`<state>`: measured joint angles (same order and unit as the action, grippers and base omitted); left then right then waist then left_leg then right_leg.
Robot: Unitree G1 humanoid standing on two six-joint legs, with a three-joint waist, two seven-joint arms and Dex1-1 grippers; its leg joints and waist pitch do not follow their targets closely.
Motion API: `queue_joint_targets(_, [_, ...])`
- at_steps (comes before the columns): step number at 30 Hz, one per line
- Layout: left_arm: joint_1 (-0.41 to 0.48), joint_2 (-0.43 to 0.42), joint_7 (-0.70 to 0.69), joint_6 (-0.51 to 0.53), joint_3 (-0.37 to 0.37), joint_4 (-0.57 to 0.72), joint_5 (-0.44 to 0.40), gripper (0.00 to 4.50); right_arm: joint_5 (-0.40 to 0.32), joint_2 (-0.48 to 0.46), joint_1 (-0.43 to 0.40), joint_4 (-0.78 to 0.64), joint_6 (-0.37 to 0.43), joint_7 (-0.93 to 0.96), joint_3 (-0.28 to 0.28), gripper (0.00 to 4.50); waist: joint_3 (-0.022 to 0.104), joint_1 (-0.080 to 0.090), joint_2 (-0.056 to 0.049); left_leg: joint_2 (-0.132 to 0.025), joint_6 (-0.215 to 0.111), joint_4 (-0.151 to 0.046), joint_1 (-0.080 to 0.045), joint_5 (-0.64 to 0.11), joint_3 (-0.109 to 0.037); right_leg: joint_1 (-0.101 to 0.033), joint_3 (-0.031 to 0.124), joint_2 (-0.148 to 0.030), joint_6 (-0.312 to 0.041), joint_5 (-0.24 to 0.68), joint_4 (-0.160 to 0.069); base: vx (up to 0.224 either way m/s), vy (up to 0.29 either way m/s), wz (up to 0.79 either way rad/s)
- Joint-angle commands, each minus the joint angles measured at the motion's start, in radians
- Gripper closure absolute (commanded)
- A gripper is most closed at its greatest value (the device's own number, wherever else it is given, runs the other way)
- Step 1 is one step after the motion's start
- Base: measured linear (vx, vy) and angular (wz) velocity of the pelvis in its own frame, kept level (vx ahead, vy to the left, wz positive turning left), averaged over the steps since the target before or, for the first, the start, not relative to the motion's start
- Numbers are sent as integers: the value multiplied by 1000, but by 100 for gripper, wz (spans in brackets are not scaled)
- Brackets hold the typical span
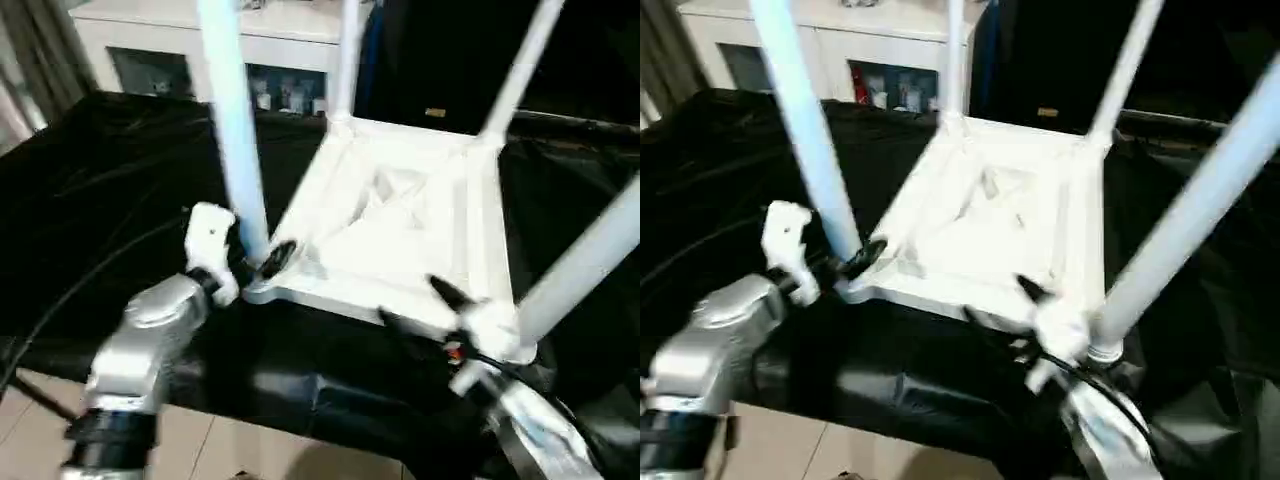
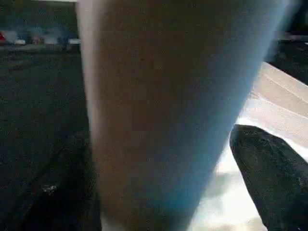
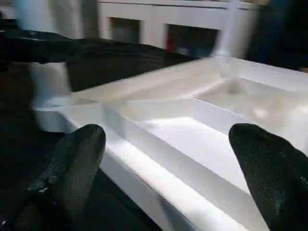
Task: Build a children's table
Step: Flip table
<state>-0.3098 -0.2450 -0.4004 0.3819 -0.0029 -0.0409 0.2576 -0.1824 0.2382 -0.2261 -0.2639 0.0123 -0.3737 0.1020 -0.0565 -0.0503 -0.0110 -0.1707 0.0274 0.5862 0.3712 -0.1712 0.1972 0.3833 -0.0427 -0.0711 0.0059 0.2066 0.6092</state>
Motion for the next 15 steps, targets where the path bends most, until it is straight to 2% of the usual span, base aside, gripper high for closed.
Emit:
queue_joint_targets(1, [-16, 25, 67, -12, 25, -31, -19, 9, 5, -8, -10, -15, 28, 36, -28, 0, 49, -1, -4, -51, 29, -82, -14, -434, -43, -14, 44, -64, -86, 407, -108, 0, 0, 0])
queue_joint_targets(4, [-23, 54, 125, -13, 55, -51, -17, 9, -2, -3, 8, 7, 45, 22, -25, 0, 48, 9, 0, -50, 25, -80, -13, -442, -45, -12, 41, -64, -81, 443, -113, 0, 0, 0])
queue_joint_targets(6, [-24, 63, 131, -4, 65, -51, -6, 9, -5, -2, 14, 11, 53, 16, -24, 0, 47, 10, 2, -50, 20, -79, -14, -438, -44, -11, 42, -65, -79, 449, -114, 0, 0, 0])
queue_joint_targets(7, [-27, 84, 170, 20, 92, -51, 6, 35, -15, 1, 16, 5, 81, 9, -24, 0, 47, 11, 3, -50, 16, -78, -14, -434, -44, -11, 42, -63, -80, 453, -113, 0, 0, 0])
queue_joint_targets(8, [-27, 84, 171, 21, 93, -51, 6, 35, -16, 1, 16, 5, 82, 9, -24, 0, 46, 10, 1, -51, 16, -78, -14, -430, -44, -12, 41, -64, -82, 450, -113, 0, 0, 0])
queue_joint_targets(9, [-25, 93, 189, 29, 102, -47, 8, 35, -20, 7, 14, -3, 99, 6, -22, 0, 47, 9, 7, -51, 14, -78, -13, -424, -44, -11, 41, -64, -82, 446, -113, 0, 0, 0])
queue_joint_targets(10, [-22, 105, 213, 43, 115, -45, 14, 35, -20, 13, 13, -7, 106, 5, -23, 0, 47, 9, 9, -52, 12, -78, -12, -418, -44, -12, 41, -64, -82, 440, -112, 0, 0, 0])
queue_joint_targets(11, [-19, 112, 225, 52, 123, -42, 19, 61, -20, 17, 12, -9, 109, 6, -24, 0, 48, 7, 5, -53, 13, -78, -12, -409, -44, -12, 42, -64, -89, 417, -109, 0, 0, 0])
queue_joint_targets(12, [-18, 116, 231, 55, 126, -41, 22, 72, -22, 18, 12, -10, 111, 4, -24, 0, 49, 7, 5, -53, 12, -78, -11, -403, -44, -13, 42, -64, -89, 405, -109, 0, 0, 0])
queue_joint_targets(14, [-9, 128, 247, 60, 133, -34, 25, 74, -22, 21, 20, -9, 117, -1, -23, 0, 49, 8, 12, -52, 3, -77, -8, -391, -41, -15, 42, -64, -92, 388, -109, 0, 0, 0])
queue_joint_targets(15, [-7, 134, 250, 57, 135, -32, 28, 87, -22, 20, 24, -11, 122, -2, -21, 0, 49, 8, 13, -51, -1, -77, -6, -383, -42, -17, 42, -65, -91, 392, -108, 0, 0, 0])
